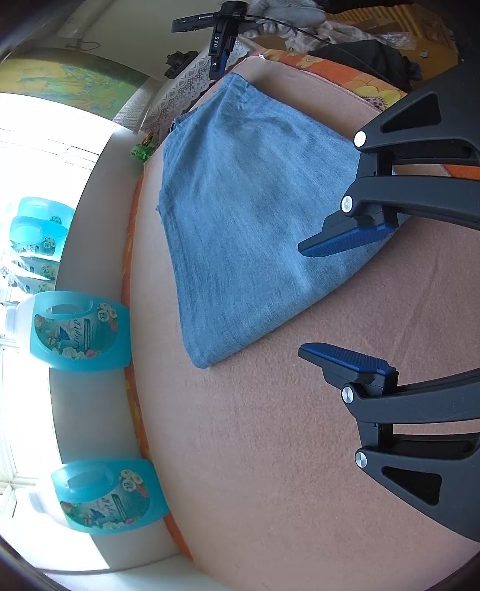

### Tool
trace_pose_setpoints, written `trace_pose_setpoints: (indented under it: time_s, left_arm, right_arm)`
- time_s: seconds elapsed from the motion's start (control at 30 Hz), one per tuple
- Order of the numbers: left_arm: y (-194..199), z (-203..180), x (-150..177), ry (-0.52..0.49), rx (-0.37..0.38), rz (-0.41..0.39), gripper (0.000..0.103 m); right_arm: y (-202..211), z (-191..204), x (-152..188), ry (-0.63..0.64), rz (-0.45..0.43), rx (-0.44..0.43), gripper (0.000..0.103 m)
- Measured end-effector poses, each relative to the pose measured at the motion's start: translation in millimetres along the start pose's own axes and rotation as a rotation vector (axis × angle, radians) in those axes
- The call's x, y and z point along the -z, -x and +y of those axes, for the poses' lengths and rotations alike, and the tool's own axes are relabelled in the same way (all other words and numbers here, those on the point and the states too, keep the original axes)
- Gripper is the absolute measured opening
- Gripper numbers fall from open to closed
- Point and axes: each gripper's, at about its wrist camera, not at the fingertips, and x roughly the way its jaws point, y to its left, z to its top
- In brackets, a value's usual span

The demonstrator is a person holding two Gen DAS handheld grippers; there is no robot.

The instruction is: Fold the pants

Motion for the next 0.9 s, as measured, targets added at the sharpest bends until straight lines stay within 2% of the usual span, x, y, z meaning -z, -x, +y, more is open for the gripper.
trace_pose_setpoints:
  time_s: [0.13, 0.3, 0.4, 0.47, 0.57, 0.7, 0.9]
  left_arm:
    - [-7, -8, 11, 0.029, 0.040, 0.032, 0.050]
    - [-16, -18, 23, 0.024, 0.008, 0.056, 0.050]
    - [-14, -19, 29, 0.015, 0.003, 0.046, 0.050]
    - [-12, -17, 31, 0.033, 0.015, 0.041, 0.050]
    - [-10, -14, 32, 0.053, 0.026, 0.033, 0.050]
    - [-8, -14, 34, 0.060, 0.031, 0.029, 0.050]
    - [-5, -9, 34, 0.107, 0.075, 0.025, 0.050]
  right_arm:
    - [2, 60, 1, 0.129, -0.007, -0.081, 0.037]
    - [-10, 142, 5, 0.257, 0.032, -0.225, 0.037]
    - [-24, 190, 5, 0.314, 0.076, -0.299, 0.047]
    - [-35, 225, 5, 0.364, 0.107, -0.331, 0.048]
    - [-56, 274, 7, 0.433, 0.159, -0.363, 0.050]
    - [-90, 332, 12, 0.460, 0.275, -0.416, 0.051]
    - [-132, 403, 24, 0.524, 0.418, -0.396, 0.051]
